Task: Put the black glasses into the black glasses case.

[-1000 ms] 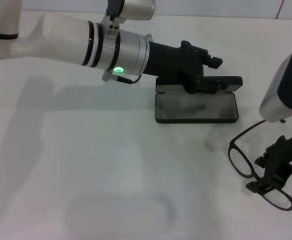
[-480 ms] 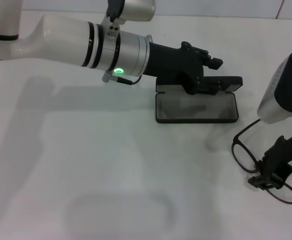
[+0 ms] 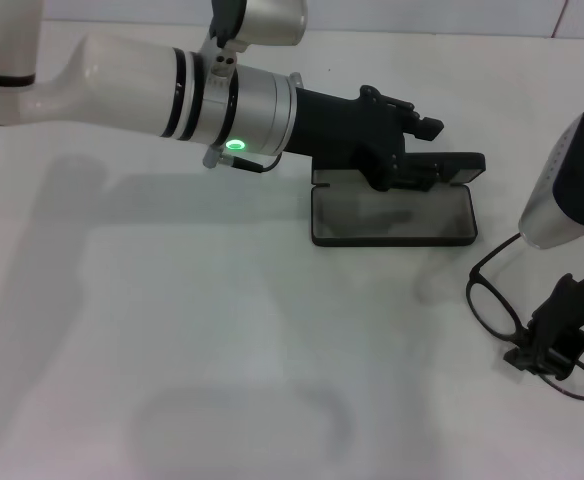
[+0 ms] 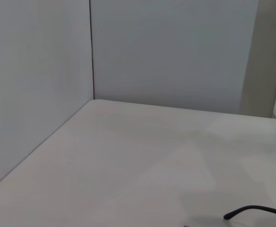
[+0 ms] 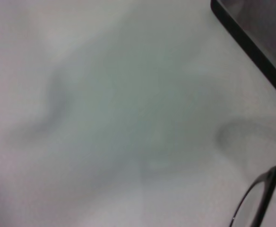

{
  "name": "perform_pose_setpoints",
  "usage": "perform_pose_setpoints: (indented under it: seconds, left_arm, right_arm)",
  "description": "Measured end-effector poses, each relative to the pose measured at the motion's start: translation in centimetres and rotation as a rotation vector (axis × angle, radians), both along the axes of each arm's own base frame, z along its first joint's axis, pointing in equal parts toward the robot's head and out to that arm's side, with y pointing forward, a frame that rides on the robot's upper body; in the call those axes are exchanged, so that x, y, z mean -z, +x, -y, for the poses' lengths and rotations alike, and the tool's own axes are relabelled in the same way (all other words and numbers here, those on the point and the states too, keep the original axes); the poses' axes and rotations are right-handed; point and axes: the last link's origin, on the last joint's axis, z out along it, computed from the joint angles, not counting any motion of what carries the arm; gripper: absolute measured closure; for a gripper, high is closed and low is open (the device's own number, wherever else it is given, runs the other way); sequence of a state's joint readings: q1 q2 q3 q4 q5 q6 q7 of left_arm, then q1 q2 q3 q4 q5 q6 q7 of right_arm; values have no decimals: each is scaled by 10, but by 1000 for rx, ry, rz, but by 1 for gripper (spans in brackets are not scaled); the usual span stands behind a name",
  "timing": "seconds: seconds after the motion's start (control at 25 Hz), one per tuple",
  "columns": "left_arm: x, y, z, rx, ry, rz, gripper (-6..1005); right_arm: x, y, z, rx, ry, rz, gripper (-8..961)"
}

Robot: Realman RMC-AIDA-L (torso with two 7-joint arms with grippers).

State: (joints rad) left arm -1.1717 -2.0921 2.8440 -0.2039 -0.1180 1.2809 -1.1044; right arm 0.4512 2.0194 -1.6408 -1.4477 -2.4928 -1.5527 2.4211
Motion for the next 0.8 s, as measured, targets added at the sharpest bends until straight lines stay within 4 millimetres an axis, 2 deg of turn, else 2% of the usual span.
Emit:
perform_pose_setpoints:
  seconds: [0.28, 0.52, 0.8]
  left_arm:
    - [6, -1, 8, 16, -48, -21, 457]
    - [4, 3, 10, -2, -54, 41, 460]
    - [-17, 4, 20, -24, -93, 221, 463]
  right_arm:
    - [-3, -1, -1, -22, 1, 1, 816]
    - [-32, 6, 3, -20, 18, -66, 852]
    - [-62, 21, 16, -57, 39, -258, 856]
